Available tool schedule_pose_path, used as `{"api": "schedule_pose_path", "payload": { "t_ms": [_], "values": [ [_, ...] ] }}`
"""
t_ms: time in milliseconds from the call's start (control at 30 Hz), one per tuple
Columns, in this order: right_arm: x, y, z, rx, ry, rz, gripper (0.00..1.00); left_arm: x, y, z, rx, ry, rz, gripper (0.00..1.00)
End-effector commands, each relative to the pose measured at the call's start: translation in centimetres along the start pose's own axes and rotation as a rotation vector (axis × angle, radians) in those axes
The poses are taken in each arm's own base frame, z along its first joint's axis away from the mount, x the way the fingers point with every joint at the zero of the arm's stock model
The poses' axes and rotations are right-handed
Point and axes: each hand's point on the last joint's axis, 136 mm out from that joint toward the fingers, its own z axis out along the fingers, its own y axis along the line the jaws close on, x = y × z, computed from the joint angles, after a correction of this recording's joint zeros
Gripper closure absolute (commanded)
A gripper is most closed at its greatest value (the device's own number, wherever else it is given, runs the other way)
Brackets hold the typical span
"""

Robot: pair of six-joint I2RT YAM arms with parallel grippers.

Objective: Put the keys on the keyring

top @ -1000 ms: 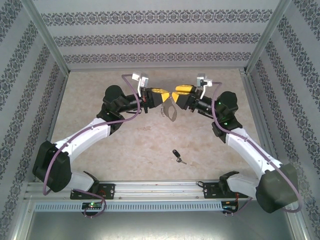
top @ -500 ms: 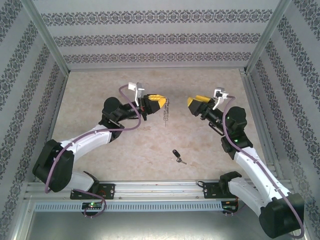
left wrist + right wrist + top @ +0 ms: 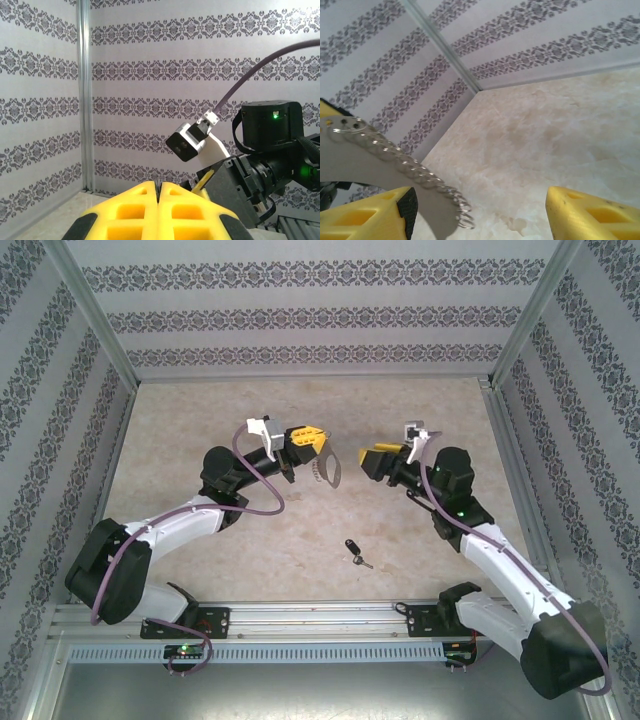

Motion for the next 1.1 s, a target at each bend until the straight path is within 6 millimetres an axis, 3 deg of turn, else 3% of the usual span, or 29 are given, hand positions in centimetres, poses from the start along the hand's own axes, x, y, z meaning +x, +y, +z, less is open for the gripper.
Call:
{"api": "schedule_pose_path", "payload": {
  "t_ms": [0, 200, 300, 567, 933, 1067],
  "values": [
    [-2.4, 4.0, 0.2, -0.135, -0.028, -0.145, 0.33, -2.6, -1.1, 0.3, 0.031, -0.065, 0.089, 1.00],
    [-4.0, 8.5, -0.7, -0.307, -0.041, -0.299, 0.41, -2.9, -1.5, 0.5, 0.054, -0.046, 0.033, 1.00],
    [-4.6, 9.6, -0.6, -0.351, -0.034, -0.320, 0.46, -3.0, -1.9, 0.9, 0.093, -0.022, -0.019, 1.00],
    [-5.2, 10.9, 0.2, -0.411, -0.025, -0.330, 0.64, -3.0, -2.2, 1.4, 0.129, -0.001, -0.121, 1.00],
    [-4.7, 12.3, 1.0, -0.466, 0.000, -0.340, 0.64, -2.8, -2.5, 1.7, 0.156, 0.028, -0.159, 1.00],
    [-4.5, 12.5, 1.4, -0.481, 0.013, -0.340, 0.70, -2.6, -2.6, 1.8, 0.166, 0.034, -0.163, 1.00]
  ]
}}
